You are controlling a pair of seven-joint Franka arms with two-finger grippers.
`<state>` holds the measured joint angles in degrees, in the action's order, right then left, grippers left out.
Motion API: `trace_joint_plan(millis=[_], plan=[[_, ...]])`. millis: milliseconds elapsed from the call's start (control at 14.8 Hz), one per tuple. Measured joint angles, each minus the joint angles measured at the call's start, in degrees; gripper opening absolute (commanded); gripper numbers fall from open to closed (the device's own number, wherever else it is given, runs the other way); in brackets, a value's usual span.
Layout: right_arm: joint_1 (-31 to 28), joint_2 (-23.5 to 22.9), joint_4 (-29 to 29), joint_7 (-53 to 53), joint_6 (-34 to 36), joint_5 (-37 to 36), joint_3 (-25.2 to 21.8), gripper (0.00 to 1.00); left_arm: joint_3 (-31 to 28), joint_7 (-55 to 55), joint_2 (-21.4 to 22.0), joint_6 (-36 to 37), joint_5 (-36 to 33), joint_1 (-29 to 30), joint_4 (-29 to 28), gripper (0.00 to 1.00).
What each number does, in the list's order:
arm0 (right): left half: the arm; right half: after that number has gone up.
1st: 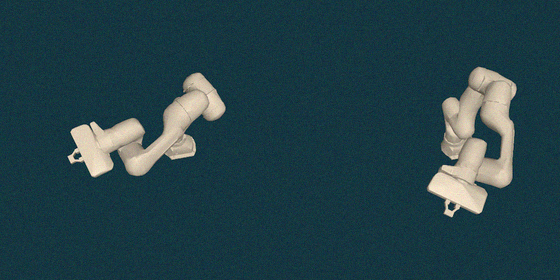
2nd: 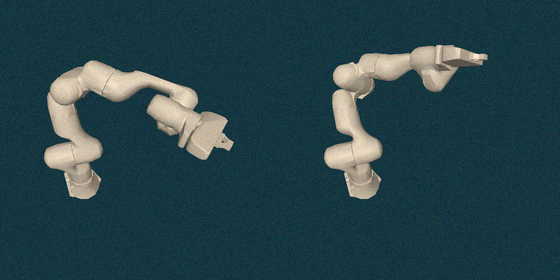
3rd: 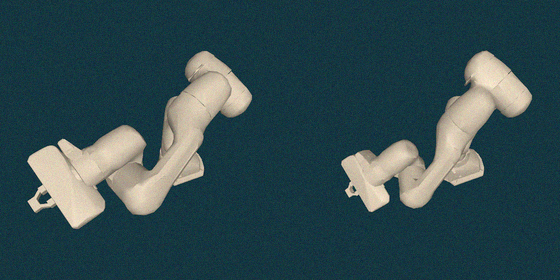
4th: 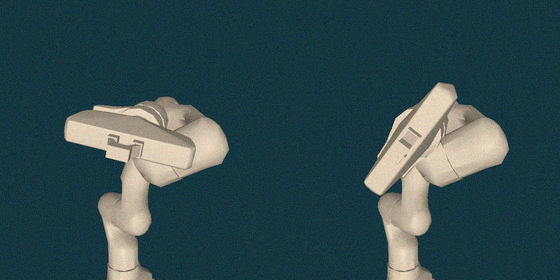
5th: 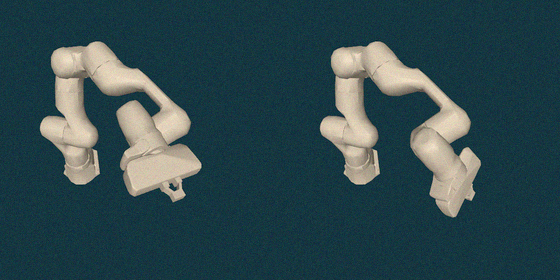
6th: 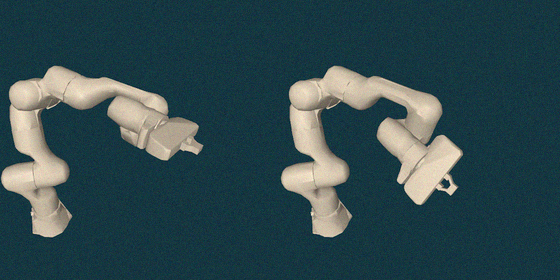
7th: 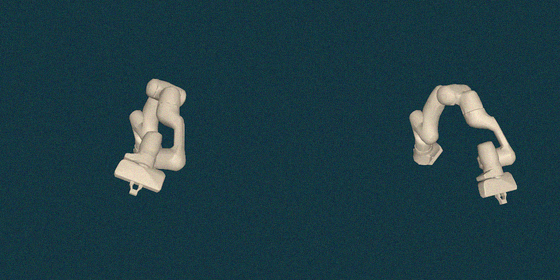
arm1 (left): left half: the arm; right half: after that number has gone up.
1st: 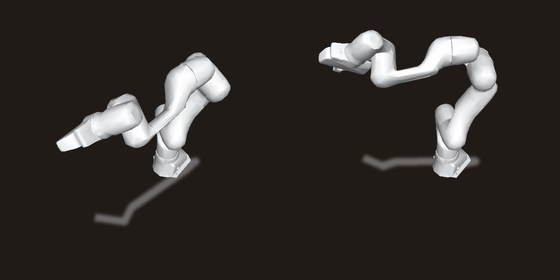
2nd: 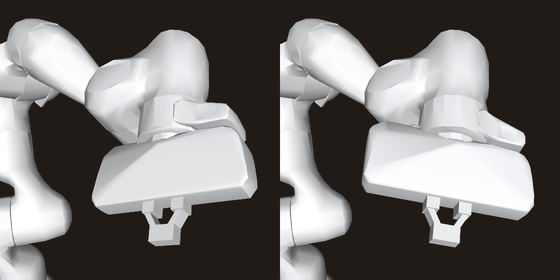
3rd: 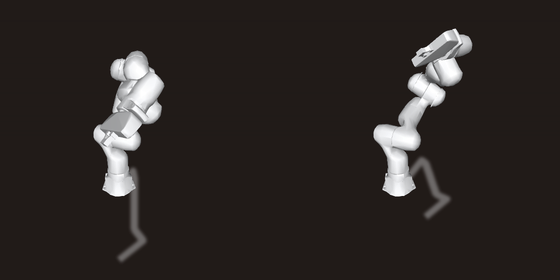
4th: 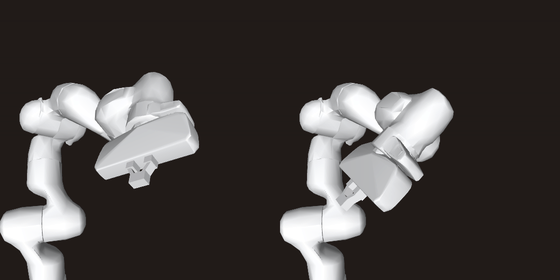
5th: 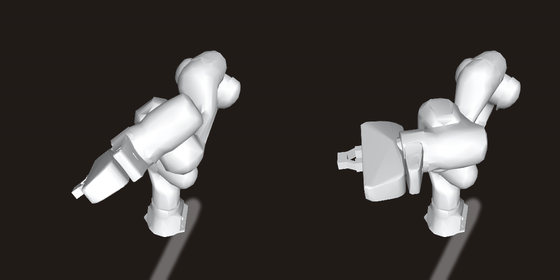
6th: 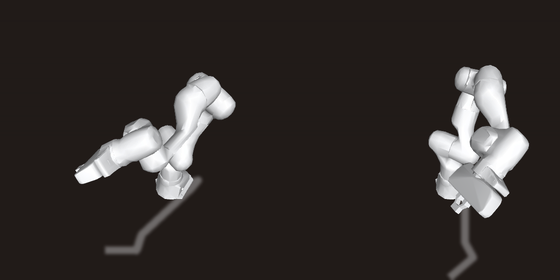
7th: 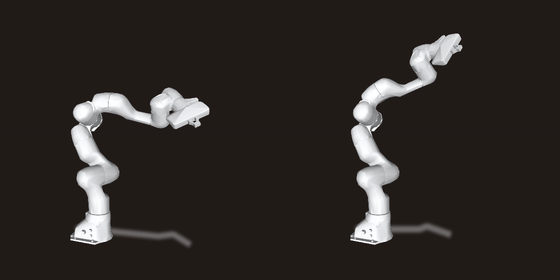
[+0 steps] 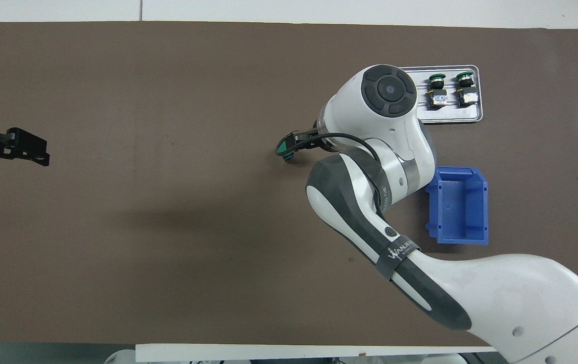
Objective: Place and press button with both arms
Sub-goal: 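Lower the right gripper onto the green button part, then close the right gripper on the green button part and lift it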
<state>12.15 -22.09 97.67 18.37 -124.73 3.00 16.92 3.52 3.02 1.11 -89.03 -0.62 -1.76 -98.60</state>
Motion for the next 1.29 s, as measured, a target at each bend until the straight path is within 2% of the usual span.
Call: trace_joint_plan(millis=[203, 406, 745, 1151, 1286], plan=[[0.52, -3.02, -3.31, 0.01, -0.34, 0.0, 0.05, 0.95, 1.24, -0.16, 0.24, -0.09, 0.1, 0.0, 0.02, 1.0], [3.02, -4.16, -5.24, 2.68, -0.21, -0.51, -0.4, 0.95, 2.07, -0.16, 0.26, -0.1, 0.24, 0.0, 0.01, 1.0], [8.89, -4.16, -5.56, 6.12, 2.29, -3.04, -7.22, 0.95, 2.35, -0.16, 0.19, -0.24, 0.29, 0.01, -0.02, 1.0], [16.35, -4.16, -5.93, 7.16, 3.45, -3.05, -11.39, 0.95, 2.11, -0.16, 0.19, -0.24, 0.29, 0.17, -0.03, 1.0], [17.01, -4.16, -6.02, 7.21, 2.94, -3.05, -11.86, 0.95, 2.11, -0.16, 0.19, -0.24, 0.29, 0.18, -0.03, 1.0]])
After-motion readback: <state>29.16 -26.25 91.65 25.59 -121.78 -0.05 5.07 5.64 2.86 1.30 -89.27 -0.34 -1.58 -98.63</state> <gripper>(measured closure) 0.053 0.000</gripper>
